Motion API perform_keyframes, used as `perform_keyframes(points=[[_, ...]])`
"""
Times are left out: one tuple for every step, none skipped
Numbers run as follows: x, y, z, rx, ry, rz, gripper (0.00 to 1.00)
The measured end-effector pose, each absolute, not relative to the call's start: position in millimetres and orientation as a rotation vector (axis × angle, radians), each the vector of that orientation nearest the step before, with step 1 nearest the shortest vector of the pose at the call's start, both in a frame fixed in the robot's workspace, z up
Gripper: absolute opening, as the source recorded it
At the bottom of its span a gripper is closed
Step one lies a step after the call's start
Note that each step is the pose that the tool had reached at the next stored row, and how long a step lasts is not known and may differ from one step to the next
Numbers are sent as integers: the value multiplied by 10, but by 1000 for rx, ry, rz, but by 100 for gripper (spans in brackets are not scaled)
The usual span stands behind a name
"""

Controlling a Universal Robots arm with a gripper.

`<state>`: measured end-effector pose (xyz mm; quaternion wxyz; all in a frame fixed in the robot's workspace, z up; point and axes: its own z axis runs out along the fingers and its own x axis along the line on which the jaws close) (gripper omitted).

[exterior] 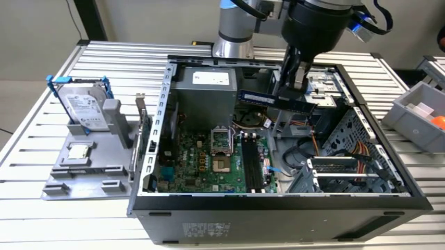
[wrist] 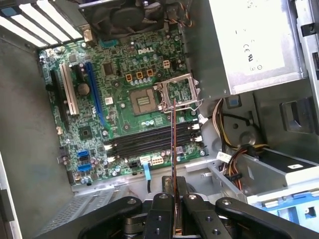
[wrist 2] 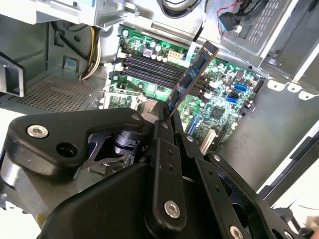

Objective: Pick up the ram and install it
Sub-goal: 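Insert the ram into the slot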

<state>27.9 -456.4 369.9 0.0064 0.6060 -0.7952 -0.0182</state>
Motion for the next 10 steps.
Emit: perform_keyframes(points=[[279, -4568, 3699, 1888, -2495, -57, 0], [279, -4572, 3699, 1879, -2501, -57, 0], [279, -4577, 3700, 1870, -2508, -57, 0], [279, -4582, 3699, 1861, -2515, -57, 0], [279, -4586, 3699, 1853, -2521, -57, 0], [279, -4590, 3699, 1844, -2528, -57, 0], [279, -4594, 3699, 1835, -2534, -57, 0], [279, -4599, 3699, 1826, -2542, -57, 0], [279, -4603, 3699, 1816, -2548, -57, 0], [279, -4608, 3699, 1807, -2555, -58, 0]])
